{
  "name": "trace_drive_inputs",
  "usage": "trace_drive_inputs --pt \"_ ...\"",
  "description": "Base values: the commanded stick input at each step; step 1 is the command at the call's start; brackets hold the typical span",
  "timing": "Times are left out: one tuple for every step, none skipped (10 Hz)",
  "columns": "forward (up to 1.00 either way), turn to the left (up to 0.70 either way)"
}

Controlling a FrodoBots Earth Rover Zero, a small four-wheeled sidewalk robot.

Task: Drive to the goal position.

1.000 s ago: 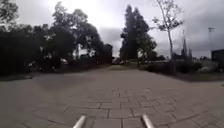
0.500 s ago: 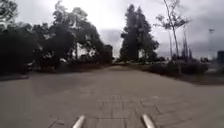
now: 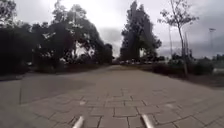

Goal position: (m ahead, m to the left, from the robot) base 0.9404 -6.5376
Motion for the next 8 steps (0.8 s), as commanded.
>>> trace_drive_inputs --pt "-0.67 0.01" --pt "-0.94 0.01" --pt "-1.0 0.01" --pt "-1.0 0.01" --pt "-1.0 0.01" --pt "-1.0 0.01" --pt "-1.0 0.01" --pt "-1.0 0.01"
